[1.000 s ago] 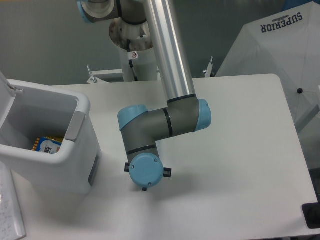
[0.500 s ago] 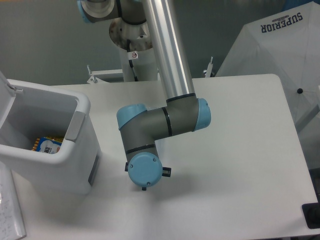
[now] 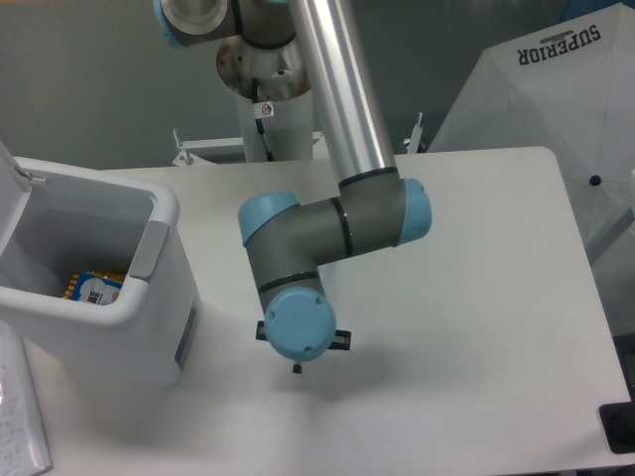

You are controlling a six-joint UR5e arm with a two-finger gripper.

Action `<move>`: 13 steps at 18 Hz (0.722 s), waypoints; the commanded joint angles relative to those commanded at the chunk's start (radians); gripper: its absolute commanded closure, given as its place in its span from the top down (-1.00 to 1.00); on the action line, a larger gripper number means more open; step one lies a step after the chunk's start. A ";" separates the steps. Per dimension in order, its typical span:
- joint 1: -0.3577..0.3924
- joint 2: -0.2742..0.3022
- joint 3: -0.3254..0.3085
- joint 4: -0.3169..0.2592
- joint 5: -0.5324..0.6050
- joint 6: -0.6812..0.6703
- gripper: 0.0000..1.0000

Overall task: Place the trash in the trash can
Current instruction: 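Rotate the gripper and lower it around the bottle's cap end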

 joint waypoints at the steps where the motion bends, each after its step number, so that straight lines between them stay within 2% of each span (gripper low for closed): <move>1: 0.009 0.009 0.021 0.002 -0.035 0.000 -0.95; 4: 0.029 0.044 0.069 0.005 -0.138 0.008 -0.95; 6: 0.052 0.089 0.074 0.009 -0.225 0.040 -0.95; 8: 0.066 0.116 0.074 0.038 -0.308 0.071 -0.95; 11: 0.072 0.159 0.074 0.133 -0.384 0.068 -0.95; 13: 0.069 0.173 0.074 0.240 -0.405 0.061 -0.95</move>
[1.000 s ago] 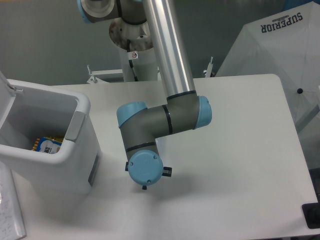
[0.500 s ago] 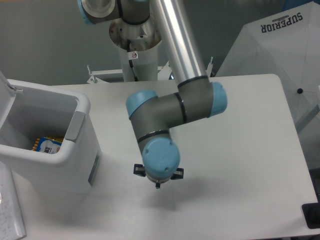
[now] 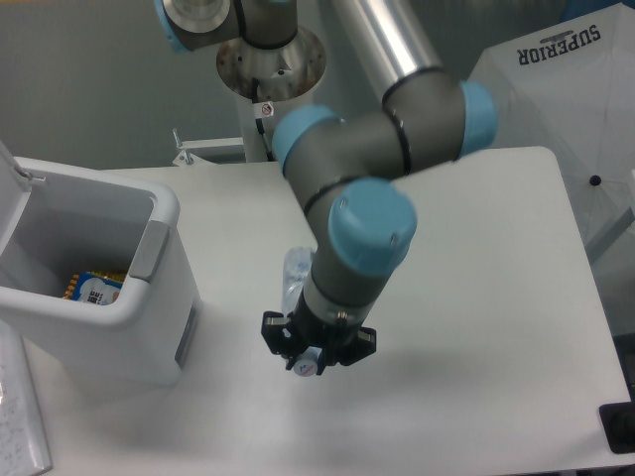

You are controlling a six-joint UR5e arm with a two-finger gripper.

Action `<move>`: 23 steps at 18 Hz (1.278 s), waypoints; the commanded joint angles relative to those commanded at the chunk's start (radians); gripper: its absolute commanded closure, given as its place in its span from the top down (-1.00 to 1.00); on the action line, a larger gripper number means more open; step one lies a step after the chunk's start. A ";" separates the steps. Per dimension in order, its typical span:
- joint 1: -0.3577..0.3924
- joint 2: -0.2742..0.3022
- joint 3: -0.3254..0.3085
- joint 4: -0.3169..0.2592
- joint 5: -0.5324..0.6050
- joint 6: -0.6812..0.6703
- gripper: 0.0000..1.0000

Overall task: Place the trash in the trash can
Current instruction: 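Rotate the gripper and lower it around the bottle's cap end, then grasp the bottle and lift it toward the trash bin, then lower the bottle into the bin and release it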

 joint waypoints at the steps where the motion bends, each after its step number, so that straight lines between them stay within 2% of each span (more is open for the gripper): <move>1: -0.002 0.009 0.000 0.055 -0.026 -0.003 -0.96; 2: -0.002 0.021 0.000 0.091 -0.058 -0.008 -0.96; 5: 0.003 0.061 0.002 0.117 -0.153 -0.006 -0.97; 10: 0.002 0.166 0.003 0.183 -0.297 -0.009 -0.97; 13: 0.000 0.195 0.005 0.276 -0.368 -0.011 -0.97; 14: -0.008 0.196 0.005 0.290 -0.390 -0.011 -0.97; 17: -0.015 0.242 -0.009 0.294 -0.457 -0.011 -0.97; 23: -0.069 0.268 -0.031 0.300 -0.529 -0.008 -0.97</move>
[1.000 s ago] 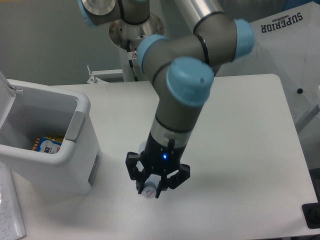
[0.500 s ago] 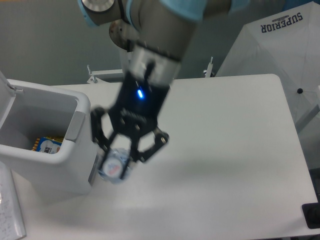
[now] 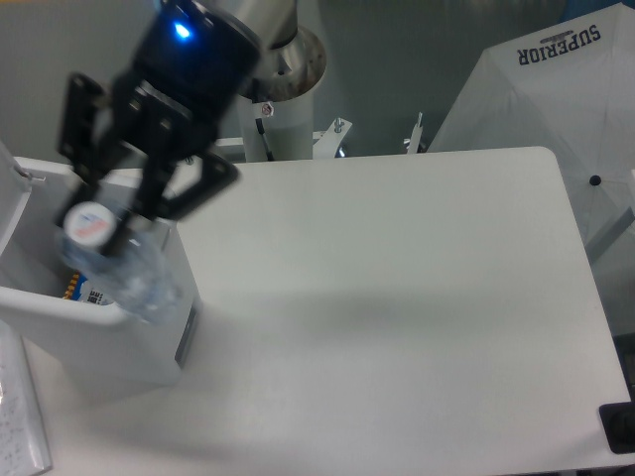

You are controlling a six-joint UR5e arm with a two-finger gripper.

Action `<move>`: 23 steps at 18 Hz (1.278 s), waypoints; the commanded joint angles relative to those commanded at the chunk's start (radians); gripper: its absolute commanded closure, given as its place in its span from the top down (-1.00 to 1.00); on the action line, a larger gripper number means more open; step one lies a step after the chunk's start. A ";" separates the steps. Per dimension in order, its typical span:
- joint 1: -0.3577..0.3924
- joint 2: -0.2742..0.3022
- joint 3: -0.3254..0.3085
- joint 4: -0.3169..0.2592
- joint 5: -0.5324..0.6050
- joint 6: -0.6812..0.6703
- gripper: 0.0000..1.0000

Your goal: Place the trash in the trash can

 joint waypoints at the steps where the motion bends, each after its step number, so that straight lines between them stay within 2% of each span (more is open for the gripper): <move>1: -0.017 0.009 -0.011 0.000 -0.011 0.000 -0.96; 6: -0.055 0.100 -0.168 0.003 -0.014 0.011 -0.95; 9: -0.057 0.121 -0.262 0.003 -0.014 0.095 -0.93; 13: -0.066 0.121 -0.307 0.015 -0.014 0.118 -0.92; 15: -0.066 0.112 -0.328 0.046 -0.012 0.130 -0.85; 18: -0.068 0.123 -0.389 0.051 -0.012 0.196 -0.75; 21: -0.069 0.130 -0.439 0.052 -0.012 0.238 -0.54; 23: -0.075 0.132 -0.452 0.052 -0.012 0.259 0.02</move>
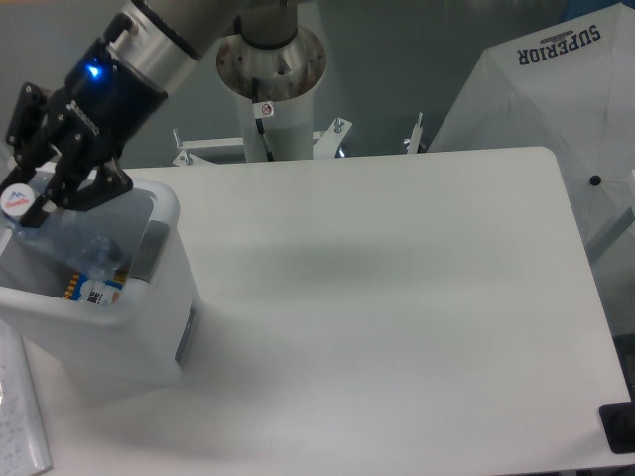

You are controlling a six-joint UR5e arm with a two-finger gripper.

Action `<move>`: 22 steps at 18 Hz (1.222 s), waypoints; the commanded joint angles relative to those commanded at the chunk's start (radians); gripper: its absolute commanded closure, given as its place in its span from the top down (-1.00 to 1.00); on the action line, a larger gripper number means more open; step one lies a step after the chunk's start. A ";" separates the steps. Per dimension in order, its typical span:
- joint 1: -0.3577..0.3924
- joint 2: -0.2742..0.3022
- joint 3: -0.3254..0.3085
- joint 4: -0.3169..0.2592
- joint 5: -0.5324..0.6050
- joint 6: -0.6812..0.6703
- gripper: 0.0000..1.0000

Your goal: Place the trash in the trash can

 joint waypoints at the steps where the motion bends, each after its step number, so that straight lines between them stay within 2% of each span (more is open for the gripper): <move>1: -0.003 0.000 -0.006 0.000 0.000 0.009 0.24; 2: -0.003 0.000 -0.015 0.000 0.000 0.017 0.64; 4: -0.002 0.003 -0.015 0.000 0.000 0.020 0.87; 6: 0.000 0.009 -0.011 -0.002 0.002 0.017 0.99; 9: 0.018 -0.003 0.017 -0.003 0.009 0.011 1.00; 12: 0.133 -0.032 0.043 -0.005 0.009 -0.010 1.00; 16: 0.293 -0.141 0.129 -0.006 0.009 -0.029 1.00; 19: 0.379 -0.218 0.153 -0.002 0.009 -0.018 1.00; 22: 0.437 -0.291 0.166 -0.003 0.017 0.064 1.00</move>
